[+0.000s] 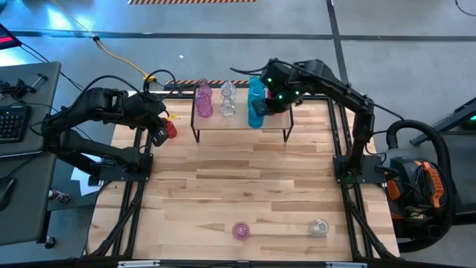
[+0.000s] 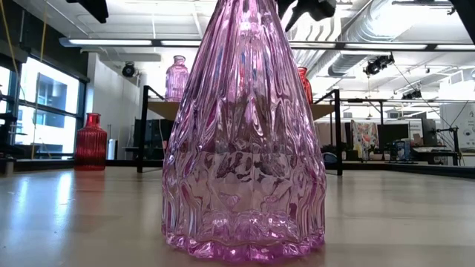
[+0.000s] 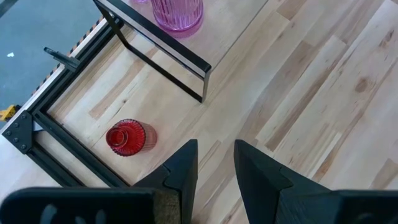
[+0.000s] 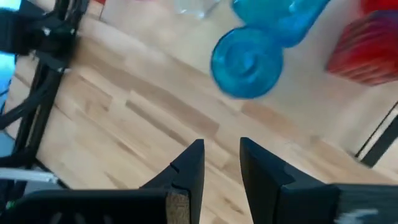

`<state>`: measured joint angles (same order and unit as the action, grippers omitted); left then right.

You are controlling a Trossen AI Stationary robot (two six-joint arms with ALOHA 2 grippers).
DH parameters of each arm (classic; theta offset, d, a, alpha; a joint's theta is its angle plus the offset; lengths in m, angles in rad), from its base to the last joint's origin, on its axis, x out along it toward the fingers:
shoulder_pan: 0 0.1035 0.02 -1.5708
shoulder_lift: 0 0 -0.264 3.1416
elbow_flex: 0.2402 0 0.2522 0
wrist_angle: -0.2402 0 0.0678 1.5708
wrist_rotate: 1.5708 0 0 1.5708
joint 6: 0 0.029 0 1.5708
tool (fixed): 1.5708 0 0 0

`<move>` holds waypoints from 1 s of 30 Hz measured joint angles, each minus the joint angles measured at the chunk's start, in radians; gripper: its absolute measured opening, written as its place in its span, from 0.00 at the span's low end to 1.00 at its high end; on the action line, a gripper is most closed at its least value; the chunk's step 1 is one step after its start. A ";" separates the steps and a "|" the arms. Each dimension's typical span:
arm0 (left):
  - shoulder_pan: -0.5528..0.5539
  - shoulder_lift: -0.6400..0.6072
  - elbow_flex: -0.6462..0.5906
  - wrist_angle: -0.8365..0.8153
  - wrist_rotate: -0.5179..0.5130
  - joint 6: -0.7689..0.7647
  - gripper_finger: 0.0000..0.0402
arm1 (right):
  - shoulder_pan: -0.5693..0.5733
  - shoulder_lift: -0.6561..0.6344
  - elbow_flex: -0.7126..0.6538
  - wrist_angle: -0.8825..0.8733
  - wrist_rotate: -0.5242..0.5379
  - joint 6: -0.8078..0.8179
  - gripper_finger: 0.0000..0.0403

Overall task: Sort vases onto shelf
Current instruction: Put the red vase on the shelf aligned with the other red vases

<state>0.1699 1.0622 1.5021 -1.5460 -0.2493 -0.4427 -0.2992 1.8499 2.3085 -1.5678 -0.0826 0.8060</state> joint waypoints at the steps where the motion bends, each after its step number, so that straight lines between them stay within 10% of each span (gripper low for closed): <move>1: 0.000 0.000 0.000 -0.002 0.000 0.000 0.24 | 0.017 -0.002 0.000 0.002 0.000 0.008 0.21; 30: 0.070 0.055 0.000 -0.006 -0.047 -0.027 0.24 | 0.308 -0.006 0.000 -0.003 0.250 0.094 0.21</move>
<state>0.2400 1.1169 1.5021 -1.5517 -0.2963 -0.4702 0.0090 1.8442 2.3085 -1.5707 0.1670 0.8999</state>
